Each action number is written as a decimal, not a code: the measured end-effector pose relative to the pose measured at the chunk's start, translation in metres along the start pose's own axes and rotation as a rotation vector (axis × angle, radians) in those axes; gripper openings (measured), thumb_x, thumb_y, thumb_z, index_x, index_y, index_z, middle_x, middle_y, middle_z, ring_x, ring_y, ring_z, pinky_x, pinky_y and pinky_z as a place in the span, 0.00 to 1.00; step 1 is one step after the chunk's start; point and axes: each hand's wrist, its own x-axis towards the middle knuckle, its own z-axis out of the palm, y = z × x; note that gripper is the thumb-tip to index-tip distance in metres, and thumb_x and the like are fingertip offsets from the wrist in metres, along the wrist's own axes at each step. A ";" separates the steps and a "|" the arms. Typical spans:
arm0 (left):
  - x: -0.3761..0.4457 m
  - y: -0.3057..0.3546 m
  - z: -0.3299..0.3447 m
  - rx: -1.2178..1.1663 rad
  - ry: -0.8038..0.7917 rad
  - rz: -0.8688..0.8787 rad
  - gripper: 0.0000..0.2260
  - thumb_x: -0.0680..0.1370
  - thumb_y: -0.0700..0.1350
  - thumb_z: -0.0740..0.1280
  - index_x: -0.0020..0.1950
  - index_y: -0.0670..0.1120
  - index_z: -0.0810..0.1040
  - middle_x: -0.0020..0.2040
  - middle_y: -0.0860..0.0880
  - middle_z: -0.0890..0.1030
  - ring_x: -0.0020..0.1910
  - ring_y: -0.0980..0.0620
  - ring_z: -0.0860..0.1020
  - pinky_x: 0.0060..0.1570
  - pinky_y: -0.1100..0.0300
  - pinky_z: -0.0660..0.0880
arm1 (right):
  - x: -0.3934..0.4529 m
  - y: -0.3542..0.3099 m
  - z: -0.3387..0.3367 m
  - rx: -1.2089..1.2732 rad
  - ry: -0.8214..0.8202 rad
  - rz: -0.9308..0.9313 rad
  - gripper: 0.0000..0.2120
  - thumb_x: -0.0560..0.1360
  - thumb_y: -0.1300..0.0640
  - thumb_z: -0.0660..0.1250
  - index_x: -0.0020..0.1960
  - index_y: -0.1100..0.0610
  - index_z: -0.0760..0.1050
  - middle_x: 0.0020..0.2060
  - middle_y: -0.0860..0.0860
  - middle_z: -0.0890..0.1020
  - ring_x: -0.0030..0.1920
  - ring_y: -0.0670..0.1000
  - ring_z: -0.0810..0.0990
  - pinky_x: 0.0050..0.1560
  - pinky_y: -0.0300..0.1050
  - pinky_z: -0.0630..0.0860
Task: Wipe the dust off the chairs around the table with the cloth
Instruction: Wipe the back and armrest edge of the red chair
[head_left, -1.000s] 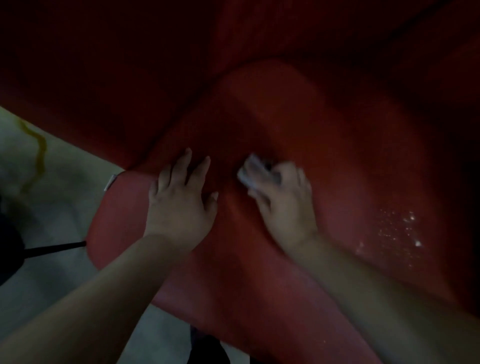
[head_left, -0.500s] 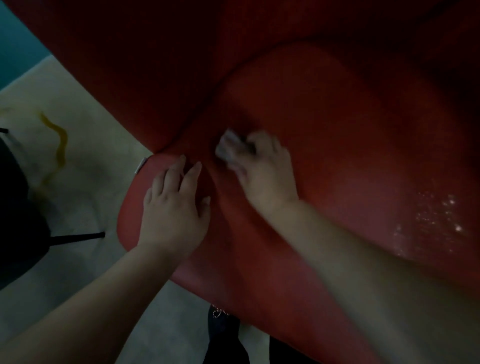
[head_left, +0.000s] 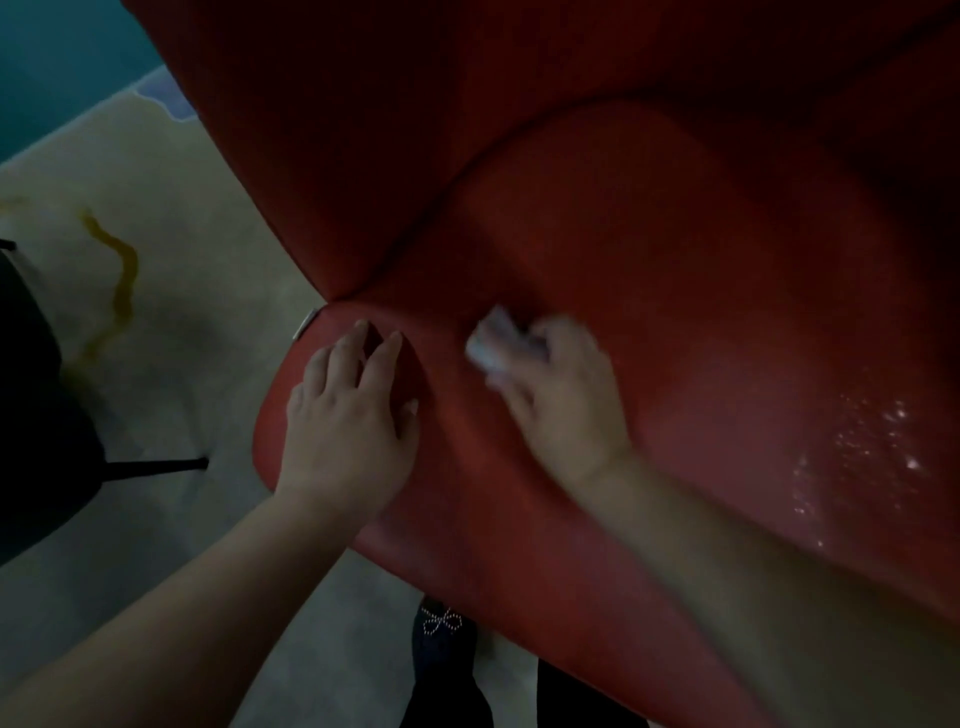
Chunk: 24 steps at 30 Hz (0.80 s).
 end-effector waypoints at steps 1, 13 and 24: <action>-0.001 0.002 0.000 -0.002 -0.005 0.021 0.28 0.75 0.49 0.67 0.74 0.46 0.66 0.74 0.40 0.65 0.70 0.36 0.64 0.67 0.41 0.64 | -0.025 -0.007 -0.001 0.017 -0.062 -0.050 0.18 0.74 0.49 0.65 0.63 0.48 0.77 0.47 0.56 0.76 0.44 0.58 0.75 0.40 0.51 0.74; 0.001 0.061 0.010 0.028 -0.062 0.233 0.27 0.76 0.52 0.64 0.75 0.51 0.63 0.76 0.45 0.60 0.72 0.41 0.61 0.66 0.39 0.64 | -0.081 0.044 -0.050 -0.067 0.095 0.237 0.21 0.71 0.58 0.73 0.63 0.52 0.78 0.47 0.59 0.76 0.44 0.60 0.74 0.43 0.52 0.74; -0.016 0.115 0.028 0.068 -0.123 0.392 0.26 0.77 0.52 0.63 0.75 0.52 0.64 0.77 0.47 0.58 0.74 0.43 0.56 0.67 0.37 0.63 | -0.144 0.061 -0.081 -0.129 0.170 0.429 0.19 0.71 0.59 0.74 0.62 0.52 0.79 0.45 0.58 0.76 0.42 0.58 0.74 0.40 0.52 0.75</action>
